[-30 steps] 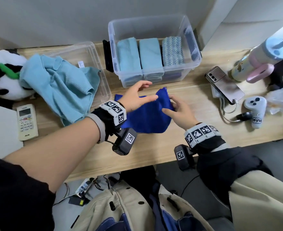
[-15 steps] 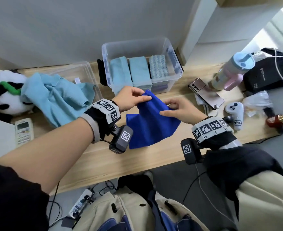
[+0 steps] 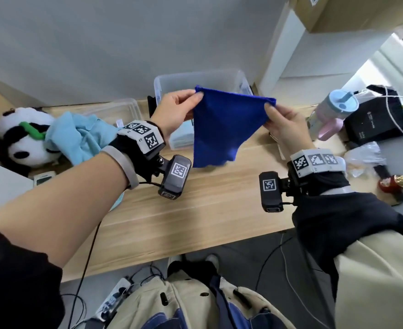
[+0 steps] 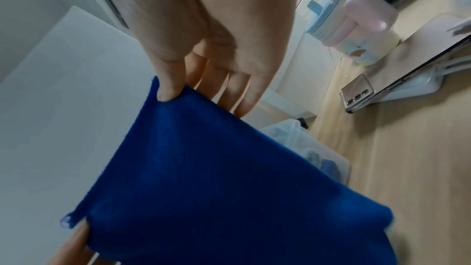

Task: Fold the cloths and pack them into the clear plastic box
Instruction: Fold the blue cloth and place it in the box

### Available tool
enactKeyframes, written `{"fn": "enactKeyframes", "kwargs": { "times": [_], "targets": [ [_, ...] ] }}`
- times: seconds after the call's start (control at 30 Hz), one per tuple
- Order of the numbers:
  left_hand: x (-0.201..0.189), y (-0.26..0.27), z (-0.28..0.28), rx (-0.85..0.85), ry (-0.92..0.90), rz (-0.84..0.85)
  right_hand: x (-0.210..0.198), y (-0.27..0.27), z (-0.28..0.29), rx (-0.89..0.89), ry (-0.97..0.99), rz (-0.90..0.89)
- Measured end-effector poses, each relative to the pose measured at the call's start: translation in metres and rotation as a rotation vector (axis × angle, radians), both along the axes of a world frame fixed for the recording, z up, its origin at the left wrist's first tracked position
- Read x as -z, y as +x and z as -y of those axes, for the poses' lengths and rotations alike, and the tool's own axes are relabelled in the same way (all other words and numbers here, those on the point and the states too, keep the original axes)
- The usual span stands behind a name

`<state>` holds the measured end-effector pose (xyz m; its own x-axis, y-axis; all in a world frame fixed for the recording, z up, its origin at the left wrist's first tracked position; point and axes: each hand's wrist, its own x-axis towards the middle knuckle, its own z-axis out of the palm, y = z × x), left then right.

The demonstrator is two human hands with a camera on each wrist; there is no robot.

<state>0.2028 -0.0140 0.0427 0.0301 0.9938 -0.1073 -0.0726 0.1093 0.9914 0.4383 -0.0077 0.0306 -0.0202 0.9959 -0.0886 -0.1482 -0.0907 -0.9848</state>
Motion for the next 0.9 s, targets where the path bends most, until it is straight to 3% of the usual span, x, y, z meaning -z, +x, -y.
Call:
{"fn": "enactKeyframes", "kwargs": {
  "times": [0.17, 0.37, 0.57, 0.73, 0.9],
  "targets": [
    [0.014, -0.008, 0.014, -0.011, -0.062, 0.067, 0.007, -0.001, 0.013, -0.041, -0.030, 0.005],
    [0.093, -0.007, 0.064, 0.020, -0.301, 0.029, 0.084, 0.007, 0.061, -0.054, -0.273, 0.155],
    [0.145, -0.009, 0.113, 0.148, -0.562, -0.046, 0.147, 0.015, 0.107, -0.120, -0.566, 0.158],
    [0.164, -0.010, 0.134, 0.190, -0.667, -0.110, 0.167, 0.015, 0.130, -0.144, -0.746, 0.179],
    [0.176, -0.008, 0.139, 0.100, -0.660, -0.155, 0.171, 0.006, 0.135, -0.120, -0.700, 0.208]
  ]
}}
